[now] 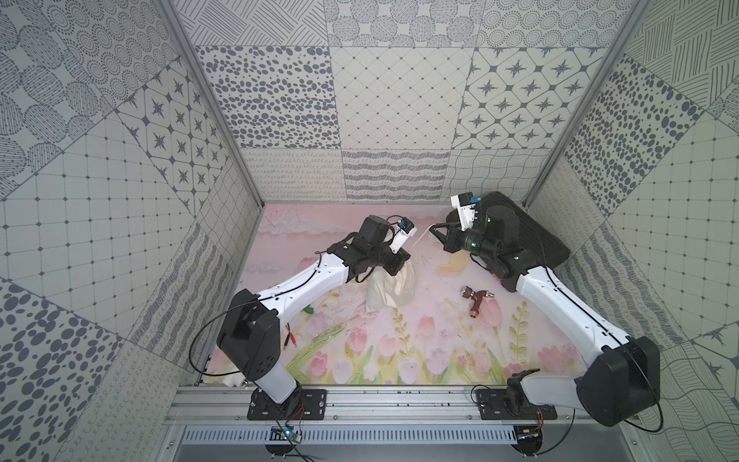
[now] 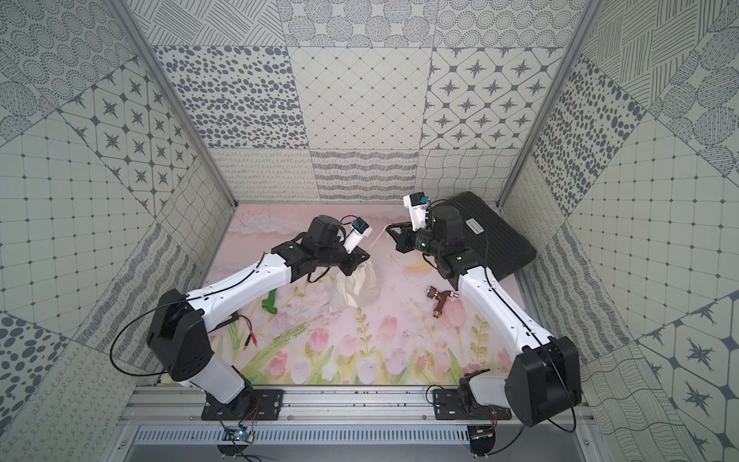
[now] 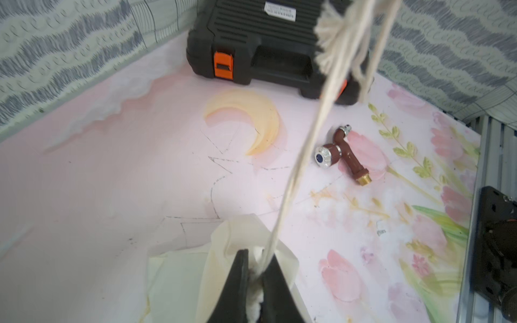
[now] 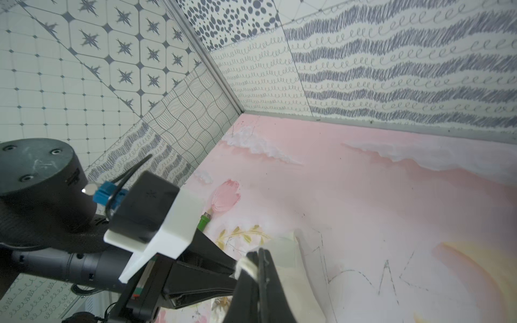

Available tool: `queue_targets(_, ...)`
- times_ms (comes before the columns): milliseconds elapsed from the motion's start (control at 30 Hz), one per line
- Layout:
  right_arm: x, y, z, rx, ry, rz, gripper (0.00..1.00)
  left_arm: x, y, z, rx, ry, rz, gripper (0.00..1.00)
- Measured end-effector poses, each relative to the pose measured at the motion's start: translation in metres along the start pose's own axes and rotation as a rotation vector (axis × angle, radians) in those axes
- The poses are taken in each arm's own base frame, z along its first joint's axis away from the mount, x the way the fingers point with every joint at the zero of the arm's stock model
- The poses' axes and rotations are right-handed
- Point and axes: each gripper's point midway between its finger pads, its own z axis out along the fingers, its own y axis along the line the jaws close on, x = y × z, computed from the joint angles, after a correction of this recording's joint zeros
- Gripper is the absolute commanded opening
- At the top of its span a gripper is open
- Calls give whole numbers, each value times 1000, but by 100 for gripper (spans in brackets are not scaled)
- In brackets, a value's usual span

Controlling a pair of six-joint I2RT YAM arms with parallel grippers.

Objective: Close the soil bag
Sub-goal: Frap the soil bag at the center of the board.

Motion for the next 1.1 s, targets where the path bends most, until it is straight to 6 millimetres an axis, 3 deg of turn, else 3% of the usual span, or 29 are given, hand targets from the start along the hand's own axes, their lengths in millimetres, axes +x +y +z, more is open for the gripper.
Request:
queue_targets(167, 12, -23, -10, 88, 78, 39, 0, 12, -15, 21, 28, -1, 0, 0)
queue_targets(233, 4, -31, -20, 124, 97, 70, 0, 3, -20, 25, 36, -53, 13, 0)
queue_targets(433, -30, -29, -35, 172, 113, 84, 0, -31, -43, 49, 61, -218, 52, 2)
queue_targets(667, -15, -57, -39, 288, 179, 132, 0, -25, -47, 78, 53, -249, 36, 5)
queue_targets(900, -10, -77, -50, 340, 203, 186, 0, -26, -51, 81, 65, -283, 15, 11)
queue_targets(1100, -17, -78, -51, 331, 215, 209, 0, -32, -54, 79, 75, -311, -1, 13)
